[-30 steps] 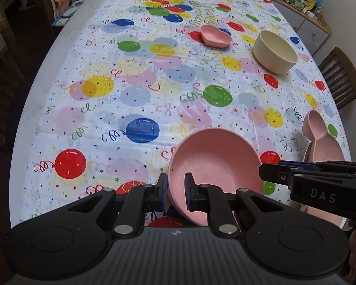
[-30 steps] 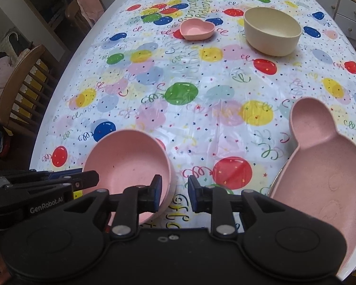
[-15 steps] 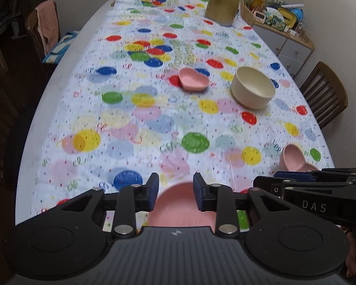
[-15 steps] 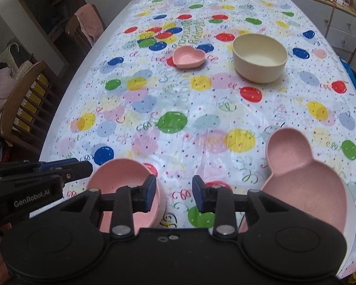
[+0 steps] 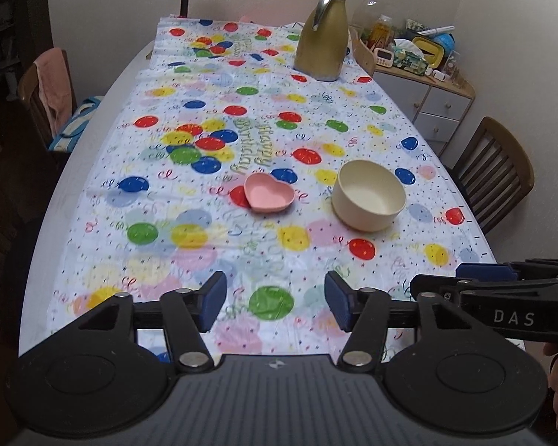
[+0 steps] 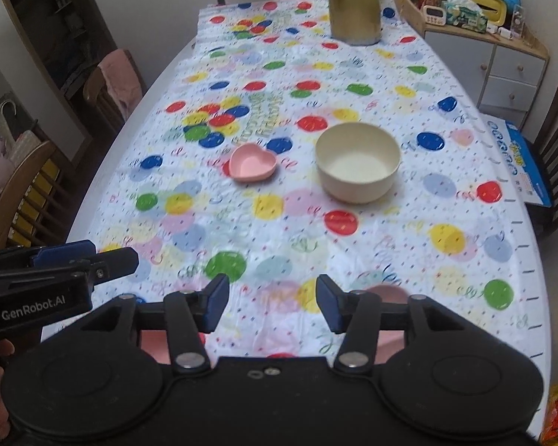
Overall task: Organize plates and bowls
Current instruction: 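Lower the pink bowl onto the bear plate and open both grippers, then move both grippers to the rim of the cream bowl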
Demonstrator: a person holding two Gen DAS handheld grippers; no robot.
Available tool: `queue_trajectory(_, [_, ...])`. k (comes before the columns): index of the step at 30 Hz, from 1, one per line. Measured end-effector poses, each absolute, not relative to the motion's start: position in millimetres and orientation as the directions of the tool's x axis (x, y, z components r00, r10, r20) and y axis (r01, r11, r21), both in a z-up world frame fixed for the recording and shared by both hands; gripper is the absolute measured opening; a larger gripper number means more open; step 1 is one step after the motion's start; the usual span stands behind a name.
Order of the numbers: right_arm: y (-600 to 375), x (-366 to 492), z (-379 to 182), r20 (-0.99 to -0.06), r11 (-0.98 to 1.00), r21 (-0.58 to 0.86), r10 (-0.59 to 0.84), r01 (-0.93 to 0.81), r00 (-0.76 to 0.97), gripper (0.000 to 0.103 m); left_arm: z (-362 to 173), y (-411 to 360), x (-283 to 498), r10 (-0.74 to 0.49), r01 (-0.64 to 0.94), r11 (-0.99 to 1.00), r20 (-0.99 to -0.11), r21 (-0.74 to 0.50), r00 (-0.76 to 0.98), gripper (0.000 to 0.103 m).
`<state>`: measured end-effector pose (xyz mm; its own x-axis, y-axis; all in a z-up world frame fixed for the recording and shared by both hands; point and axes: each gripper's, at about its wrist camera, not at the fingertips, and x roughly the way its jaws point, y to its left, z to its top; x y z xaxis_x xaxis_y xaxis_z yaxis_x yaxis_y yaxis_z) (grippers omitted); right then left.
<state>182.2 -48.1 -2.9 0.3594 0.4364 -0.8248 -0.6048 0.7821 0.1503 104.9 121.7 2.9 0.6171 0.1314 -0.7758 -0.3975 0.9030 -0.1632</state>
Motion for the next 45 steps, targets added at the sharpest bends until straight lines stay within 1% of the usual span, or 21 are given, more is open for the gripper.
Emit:
queue_trajectory(3, [-51, 195, 3, -0.814, 0.785, 0.145, 0.440, -0.602, 0.378, 0.062, 6, 118, 120, 0.128, -0.382, 0.910, -0.771, -0.158, 0.624, 0.062])
queue_trajectory(6, [-55, 208, 7, -0.806, 0.789, 0.139, 0.441, -0.599, 0.395, 0.067, 8, 115, 135, 0.128, -0.375, 0.914, -0.767, -0.155, 0.629, 0.069])
queue_trajectory(9, [-59, 222, 10, -0.796, 0.793, 0.136, 0.445, -0.594, 0.411, 0.077, 10, 113, 150, 0.130, -0.368, 0.917, -0.756, -0.155, 0.642, 0.070])
queue_trajectory(13, [-65, 241, 12, -0.783, 0.802, 0.133, 0.446, -0.583, 0.434, 0.084, 10, 112, 171, 0.119, -0.359, 0.918, -0.747, -0.169, 0.654, 0.077])
queue_trajectory(14, [-66, 246, 12, -0.781, 0.805, 0.133, 0.444, -0.579, 0.439, 0.086, 10, 112, 177, 0.120, -0.361, 0.917, -0.747, -0.169, 0.654, 0.077])
queue_trajectory(18, [-70, 268, 11, -0.775, 0.812, 0.131, 0.442, -0.569, 0.452, 0.097, 3, 113, 204, 0.098, -0.359, 0.915, -0.763, -0.184, 0.639, 0.078])
queue_trajectory(19, [-70, 274, 10, -0.775, 0.819, 0.124, 0.433, -0.560, 0.460, 0.099, 1, 113, 211, 0.096, -0.359, 0.915, -0.768, -0.182, 0.634, 0.078])
queue_trajectory(29, [-69, 342, -14, -0.801, 0.872, 0.137, 0.376, -0.469, 0.465, 0.099, -32, 121, 280, 0.075, -0.393, 0.900, -0.822, -0.187, 0.565, 0.078])
queue_trajectory(33, [-65, 363, -32, -0.826, 0.882, 0.148, 0.359, -0.448, 0.434, 0.097, -49, 126, 301, 0.074, -0.405, 0.897, -0.842, -0.178, 0.534, 0.078])
queue_trajectory(36, [-62, 375, -46, -0.851, 0.885, 0.173, 0.355, -0.432, 0.388, 0.093, -62, 129, 313, 0.064, -0.413, 0.892, -0.854, -0.183, 0.516, 0.078])
queue_trajectory(38, [-60, 381, -55, -0.860, 0.892, 0.174, 0.344, -0.418, 0.378, 0.091, -71, 130, 320, 0.059, -0.419, 0.889, -0.863, -0.184, 0.502, 0.078])
queue_trajectory(41, [-59, 388, -67, -0.870, 0.901, 0.176, 0.330, -0.397, 0.365, 0.086, -83, 132, 329, 0.068, -0.429, 0.887, -0.873, -0.168, 0.484, 0.078])
queue_trajectory(45, [-58, 396, -81, -0.881, 0.912, 0.174, 0.313, -0.373, 0.355, 0.076, -96, 134, 337, 0.074, -0.447, 0.879, -0.879, -0.166, 0.472, 0.078])
